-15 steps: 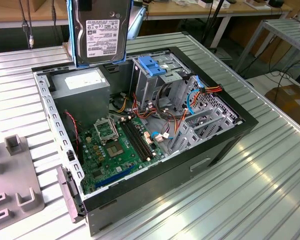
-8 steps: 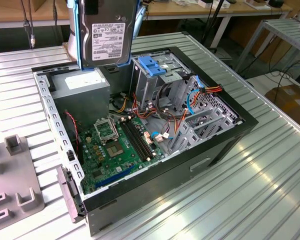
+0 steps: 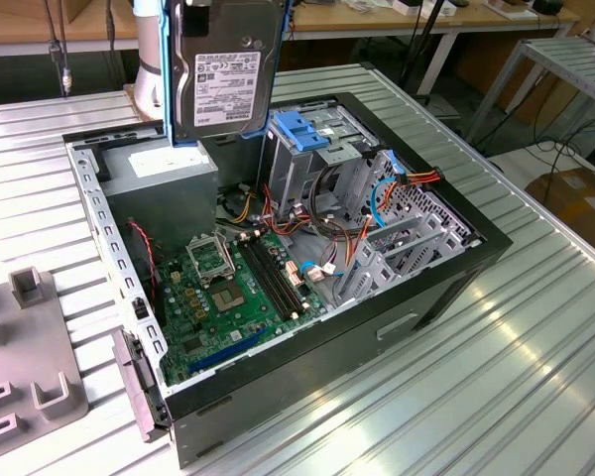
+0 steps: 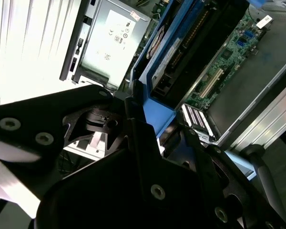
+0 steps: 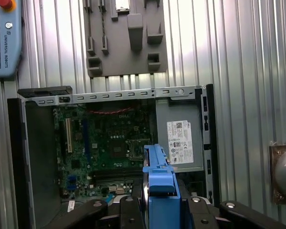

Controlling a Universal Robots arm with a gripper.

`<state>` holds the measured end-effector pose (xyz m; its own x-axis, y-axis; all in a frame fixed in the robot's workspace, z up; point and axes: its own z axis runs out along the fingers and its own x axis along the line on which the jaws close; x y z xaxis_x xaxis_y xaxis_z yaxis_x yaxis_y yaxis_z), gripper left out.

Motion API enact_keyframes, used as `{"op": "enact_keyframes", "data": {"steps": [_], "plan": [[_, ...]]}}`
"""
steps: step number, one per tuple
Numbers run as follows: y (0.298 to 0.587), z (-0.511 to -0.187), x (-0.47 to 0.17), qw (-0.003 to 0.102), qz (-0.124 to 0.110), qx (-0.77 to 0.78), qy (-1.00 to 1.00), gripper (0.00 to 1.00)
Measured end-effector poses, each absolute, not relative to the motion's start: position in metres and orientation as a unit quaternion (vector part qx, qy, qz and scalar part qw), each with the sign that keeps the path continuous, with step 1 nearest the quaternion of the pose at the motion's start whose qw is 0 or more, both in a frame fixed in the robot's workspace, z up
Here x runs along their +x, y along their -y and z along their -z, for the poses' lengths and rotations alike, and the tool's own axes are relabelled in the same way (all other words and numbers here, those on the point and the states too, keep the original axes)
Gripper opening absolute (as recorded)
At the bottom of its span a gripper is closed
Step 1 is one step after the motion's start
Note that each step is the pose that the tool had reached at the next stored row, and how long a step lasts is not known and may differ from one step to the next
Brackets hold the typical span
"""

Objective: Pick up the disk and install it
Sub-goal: 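Pick up the disk, then insert the disk into the insertion slot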

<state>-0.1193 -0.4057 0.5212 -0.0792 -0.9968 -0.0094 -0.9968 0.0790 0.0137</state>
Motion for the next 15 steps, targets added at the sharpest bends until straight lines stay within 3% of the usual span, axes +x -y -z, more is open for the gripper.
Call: {"op": "enact_keyframes", "data": {"steps": [15], "plan": [[0.4066, -0.5209, -0.1171, 0.001, 0.008, 0.679, 0.735, 0.37]]}}
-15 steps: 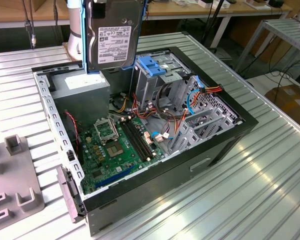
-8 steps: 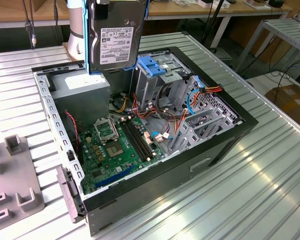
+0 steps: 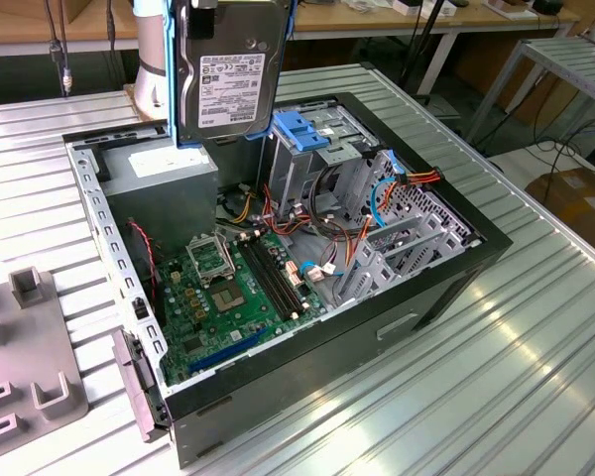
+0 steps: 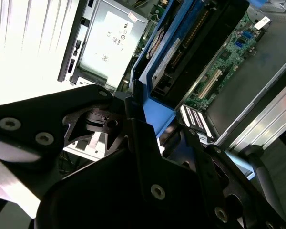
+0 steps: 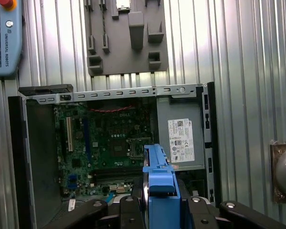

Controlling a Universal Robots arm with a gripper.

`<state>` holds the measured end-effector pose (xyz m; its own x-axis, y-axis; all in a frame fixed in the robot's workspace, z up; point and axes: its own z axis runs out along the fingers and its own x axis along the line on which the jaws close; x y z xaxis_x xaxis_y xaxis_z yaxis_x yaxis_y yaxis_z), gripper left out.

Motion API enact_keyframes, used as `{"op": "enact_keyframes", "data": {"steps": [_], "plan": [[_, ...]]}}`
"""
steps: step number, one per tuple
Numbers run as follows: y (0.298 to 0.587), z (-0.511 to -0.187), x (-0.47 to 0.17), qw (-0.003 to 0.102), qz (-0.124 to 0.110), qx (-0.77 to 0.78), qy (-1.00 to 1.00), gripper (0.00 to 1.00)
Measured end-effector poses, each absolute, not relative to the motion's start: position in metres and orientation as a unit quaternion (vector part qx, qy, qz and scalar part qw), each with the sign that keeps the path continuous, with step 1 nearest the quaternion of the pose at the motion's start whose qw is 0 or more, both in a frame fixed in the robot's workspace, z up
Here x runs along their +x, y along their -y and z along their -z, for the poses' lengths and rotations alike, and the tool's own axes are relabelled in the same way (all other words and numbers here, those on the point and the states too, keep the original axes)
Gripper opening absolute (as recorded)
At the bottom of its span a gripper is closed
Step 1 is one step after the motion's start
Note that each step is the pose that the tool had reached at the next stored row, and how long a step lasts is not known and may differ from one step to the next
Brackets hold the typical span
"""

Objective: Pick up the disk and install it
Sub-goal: 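Insert the disk into the insertion slot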

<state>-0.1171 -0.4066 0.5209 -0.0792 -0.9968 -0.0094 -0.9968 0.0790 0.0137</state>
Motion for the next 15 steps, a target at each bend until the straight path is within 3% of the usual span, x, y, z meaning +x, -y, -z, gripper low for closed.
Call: {"op": "enact_keyframes", "data": {"steps": [15], "plan": [[0.435, -0.52, -0.117, 0.001, 0.008, 0.679, 0.735, 0.37]]}}
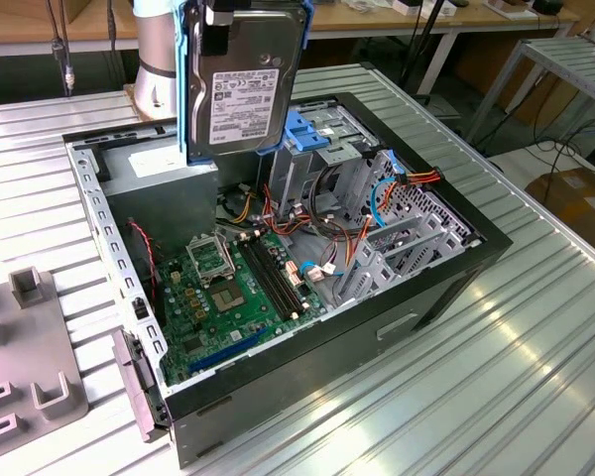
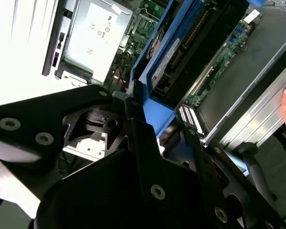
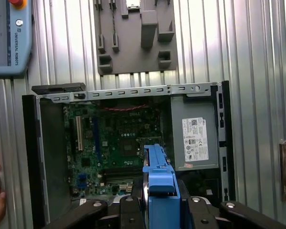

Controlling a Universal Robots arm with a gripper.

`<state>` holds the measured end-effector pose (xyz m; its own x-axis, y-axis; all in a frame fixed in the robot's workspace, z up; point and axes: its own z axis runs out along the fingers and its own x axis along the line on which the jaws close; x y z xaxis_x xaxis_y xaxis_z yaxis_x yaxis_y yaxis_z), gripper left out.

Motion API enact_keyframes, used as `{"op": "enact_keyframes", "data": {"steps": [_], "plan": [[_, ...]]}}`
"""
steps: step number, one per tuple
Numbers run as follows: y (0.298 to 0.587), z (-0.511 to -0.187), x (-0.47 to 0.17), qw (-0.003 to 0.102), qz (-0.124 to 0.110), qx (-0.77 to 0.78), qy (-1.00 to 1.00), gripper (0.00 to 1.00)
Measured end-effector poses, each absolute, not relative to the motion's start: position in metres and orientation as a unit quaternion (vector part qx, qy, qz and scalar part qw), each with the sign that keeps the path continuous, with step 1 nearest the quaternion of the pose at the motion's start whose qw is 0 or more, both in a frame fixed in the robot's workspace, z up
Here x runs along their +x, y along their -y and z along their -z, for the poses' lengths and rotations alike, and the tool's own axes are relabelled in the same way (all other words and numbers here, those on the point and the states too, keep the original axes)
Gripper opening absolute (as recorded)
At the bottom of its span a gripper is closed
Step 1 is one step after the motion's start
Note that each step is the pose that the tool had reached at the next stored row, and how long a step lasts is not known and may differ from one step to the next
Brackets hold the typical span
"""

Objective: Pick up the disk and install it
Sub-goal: 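Insert the disk into the insertion slot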

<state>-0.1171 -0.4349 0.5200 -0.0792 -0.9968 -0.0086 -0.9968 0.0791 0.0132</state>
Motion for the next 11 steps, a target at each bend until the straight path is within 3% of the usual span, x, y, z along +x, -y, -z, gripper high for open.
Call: {"op": "enact_keyframes", "data": {"steps": [11], "plan": [[0.457, -0.519, -0.117, 0.004, 0.005, 0.679, 0.735, 0.37]]}}
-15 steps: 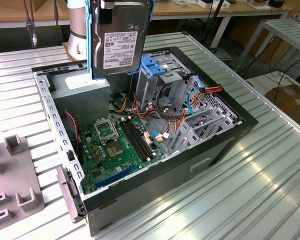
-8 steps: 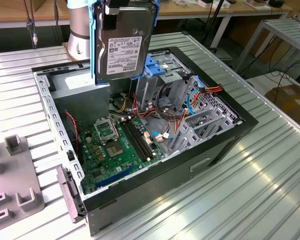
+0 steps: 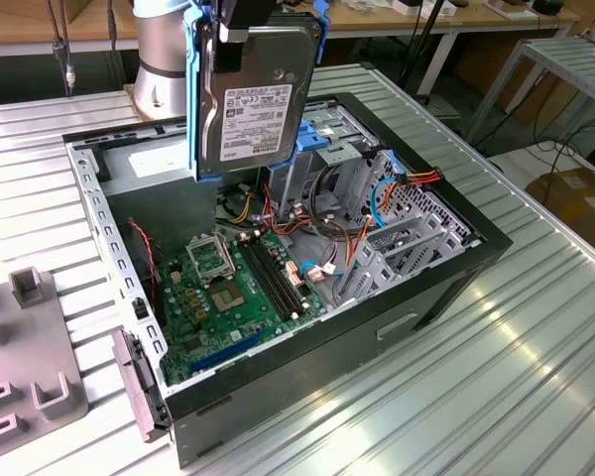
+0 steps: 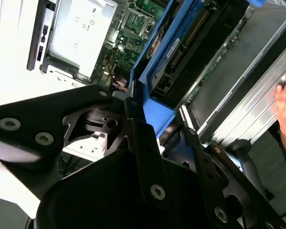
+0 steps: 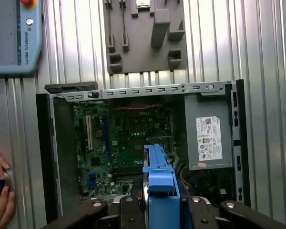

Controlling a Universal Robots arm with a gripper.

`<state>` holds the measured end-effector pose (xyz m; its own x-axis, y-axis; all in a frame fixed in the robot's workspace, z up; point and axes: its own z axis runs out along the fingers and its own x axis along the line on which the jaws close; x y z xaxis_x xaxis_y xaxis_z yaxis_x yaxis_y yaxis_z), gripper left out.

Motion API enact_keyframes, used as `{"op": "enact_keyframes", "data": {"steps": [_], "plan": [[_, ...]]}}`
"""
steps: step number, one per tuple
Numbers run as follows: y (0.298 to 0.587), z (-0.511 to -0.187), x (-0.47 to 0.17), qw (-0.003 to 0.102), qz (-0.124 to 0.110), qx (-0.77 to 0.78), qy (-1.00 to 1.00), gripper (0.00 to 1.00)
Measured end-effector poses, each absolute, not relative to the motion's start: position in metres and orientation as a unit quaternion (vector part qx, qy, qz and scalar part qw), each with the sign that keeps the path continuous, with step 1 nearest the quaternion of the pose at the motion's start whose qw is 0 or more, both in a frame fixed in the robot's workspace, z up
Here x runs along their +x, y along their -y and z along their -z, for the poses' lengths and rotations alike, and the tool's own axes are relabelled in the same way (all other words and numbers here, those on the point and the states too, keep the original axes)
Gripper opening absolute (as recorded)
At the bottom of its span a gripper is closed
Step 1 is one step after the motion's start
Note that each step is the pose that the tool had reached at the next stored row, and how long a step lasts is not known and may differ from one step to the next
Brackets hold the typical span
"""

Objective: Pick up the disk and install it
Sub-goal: 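Insert the disk into the insertion slot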

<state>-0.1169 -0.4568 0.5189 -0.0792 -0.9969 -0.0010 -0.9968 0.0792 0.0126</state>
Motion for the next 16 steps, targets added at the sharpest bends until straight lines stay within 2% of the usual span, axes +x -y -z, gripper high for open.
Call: {"op": "enact_keyframes", "data": {"steps": [16], "plan": [[0.487, -0.518, -0.117, 0.01, -0.002, 0.678, 0.735, 0.37]]}}
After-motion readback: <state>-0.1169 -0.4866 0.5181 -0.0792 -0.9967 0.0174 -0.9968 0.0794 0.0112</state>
